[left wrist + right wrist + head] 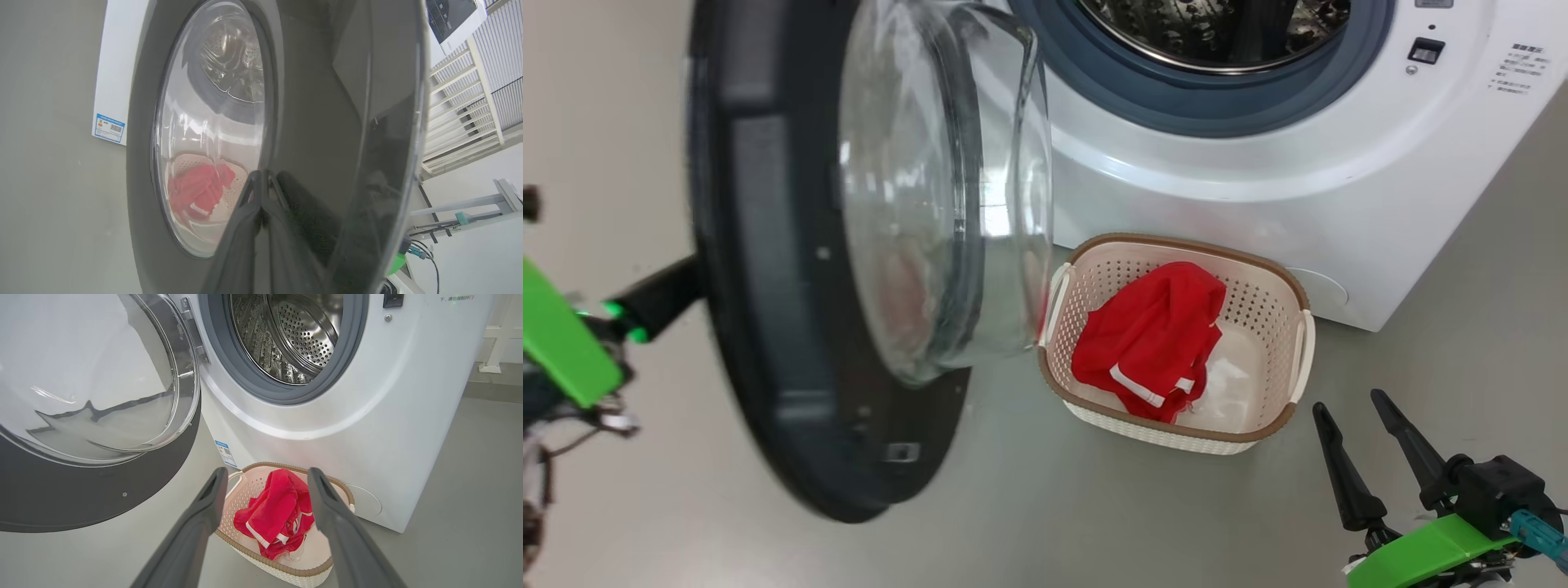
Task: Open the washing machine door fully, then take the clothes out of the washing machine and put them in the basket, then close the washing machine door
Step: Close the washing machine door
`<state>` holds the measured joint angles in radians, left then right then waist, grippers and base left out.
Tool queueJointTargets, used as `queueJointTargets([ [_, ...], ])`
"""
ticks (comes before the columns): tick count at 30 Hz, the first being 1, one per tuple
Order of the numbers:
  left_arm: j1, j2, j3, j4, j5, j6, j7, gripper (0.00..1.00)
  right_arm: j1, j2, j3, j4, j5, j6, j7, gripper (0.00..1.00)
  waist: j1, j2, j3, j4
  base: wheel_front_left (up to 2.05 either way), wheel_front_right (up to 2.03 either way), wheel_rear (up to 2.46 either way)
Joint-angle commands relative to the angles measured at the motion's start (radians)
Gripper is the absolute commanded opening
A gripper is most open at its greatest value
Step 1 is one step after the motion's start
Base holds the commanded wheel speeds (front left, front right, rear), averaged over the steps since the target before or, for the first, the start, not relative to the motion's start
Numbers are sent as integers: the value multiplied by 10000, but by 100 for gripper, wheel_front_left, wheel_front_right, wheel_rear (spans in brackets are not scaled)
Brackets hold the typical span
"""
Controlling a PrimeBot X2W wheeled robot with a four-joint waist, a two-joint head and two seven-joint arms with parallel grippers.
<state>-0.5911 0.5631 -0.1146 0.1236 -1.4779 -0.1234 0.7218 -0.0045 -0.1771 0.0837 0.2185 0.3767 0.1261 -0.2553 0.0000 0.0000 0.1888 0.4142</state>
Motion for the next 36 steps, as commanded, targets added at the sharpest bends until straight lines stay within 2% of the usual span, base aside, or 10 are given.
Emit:
queueJointTargets([
  [1, -330, 249, 214, -596, -89, -73, -52, 0, -236, -59, 202, -270, -67, 46, -65, 100, 0, 0, 8, -66, 0, 0, 0],
  [11, -777, -375, -664, -1461, 82, -73, -858, 0, -348, -35, 177, -280, -74, 46, -65, 100, 0, 0, 122, -303, 0, 0, 0],
  [26, 200, -106, -952, -1374, 361, -73, -2193, 0, -127, 7, 126, -257, -59, 46, -65, 100, 0, 0, -193, -361, 0, 0, 0],
  [31, 943, 11, -989, -1237, 722, -73, -3056, 0, -44, 15, 107, -284, -81, 46, -65, 100, 0, 0, -311, -282, 0, 0, 0],
  [32, 1090, 30, -1001, -1184, 793, -73, -3246, 4, -29, 10, 107, -291, -84, 46, -65, 100, 0, 0, -325, -264, 0, 0, 0],
  [34, 1379, 67, -1020, -988, 951, -73, -3645, 18, -10, -3, 101, -303, -87, 46, -65, 100, 0, 0, -335, -232, 0, 0, 0],
  [35, 1524, 76, -1047, -888, 993, -73, -3810, 26, -5, -10, 100, -308, -89, 46, -65, 100, 0, 0, -342, -221, 0, 0, 0],
  [36, 1654, 110, -1073, -791, 1068, -73, -3989, 41, 0, -16, 97, -313, -90, 46, -65, 100, 0, 0, -345, -211, 0, 0, 0],
])
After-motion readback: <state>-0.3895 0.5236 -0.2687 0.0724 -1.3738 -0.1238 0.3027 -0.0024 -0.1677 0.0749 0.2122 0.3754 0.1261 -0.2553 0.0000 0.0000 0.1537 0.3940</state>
